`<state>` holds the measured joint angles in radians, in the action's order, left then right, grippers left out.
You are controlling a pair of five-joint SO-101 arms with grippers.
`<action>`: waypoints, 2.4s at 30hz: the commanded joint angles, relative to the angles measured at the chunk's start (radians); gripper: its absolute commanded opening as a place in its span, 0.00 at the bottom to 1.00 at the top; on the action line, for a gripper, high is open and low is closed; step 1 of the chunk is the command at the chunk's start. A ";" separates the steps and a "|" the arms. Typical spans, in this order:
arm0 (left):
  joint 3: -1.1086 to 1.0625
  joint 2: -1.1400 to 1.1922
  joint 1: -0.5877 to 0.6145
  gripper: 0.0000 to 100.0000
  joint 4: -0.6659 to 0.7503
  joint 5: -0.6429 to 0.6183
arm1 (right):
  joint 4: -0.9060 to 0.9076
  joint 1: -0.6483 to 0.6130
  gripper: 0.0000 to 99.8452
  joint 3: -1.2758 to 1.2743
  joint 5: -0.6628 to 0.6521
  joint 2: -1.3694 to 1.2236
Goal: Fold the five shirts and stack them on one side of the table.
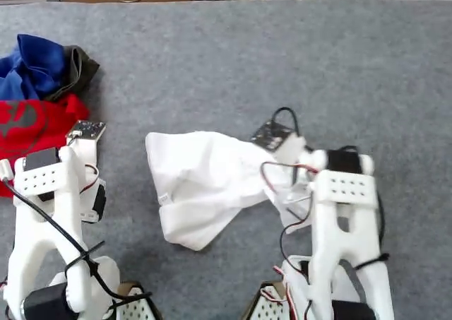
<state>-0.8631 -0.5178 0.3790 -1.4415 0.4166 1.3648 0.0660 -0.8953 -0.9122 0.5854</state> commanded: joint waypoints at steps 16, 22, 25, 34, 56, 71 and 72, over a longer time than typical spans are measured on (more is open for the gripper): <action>0.004 -0.023 -0.004 0.03 -0.020 0.006 | -0.034 -0.091 0.02 0.392 0.126 -0.377; 0.004 -0.023 -0.007 0.03 -0.020 0.006 | -0.031 -0.092 0.02 0.509 0.127 -0.403; 0.004 -0.023 -0.012 0.03 -0.020 0.006 | -0.031 -0.092 0.02 0.567 0.127 -0.476; 0.005 -0.023 -0.008 0.03 -0.018 0.006 | -0.026 -0.201 0.02 0.908 0.210 -0.768; 0.007 -0.025 -0.005 0.03 -0.018 0.006 | 0.399 -0.107 0.21 1.297 0.037 -0.802; 0.015 -0.028 -0.013 0.03 -0.015 0.008 | 0.155 -0.106 0.21 0.484 -0.107 -0.329; 0.015 -0.025 -0.013 0.03 -0.015 0.008 | 0.132 -0.107 0.21 0.460 -0.107 -0.329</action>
<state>-0.8631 -0.5271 0.3790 -1.4523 0.4166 1.5597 -0.0476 -0.3675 -1.0104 0.2140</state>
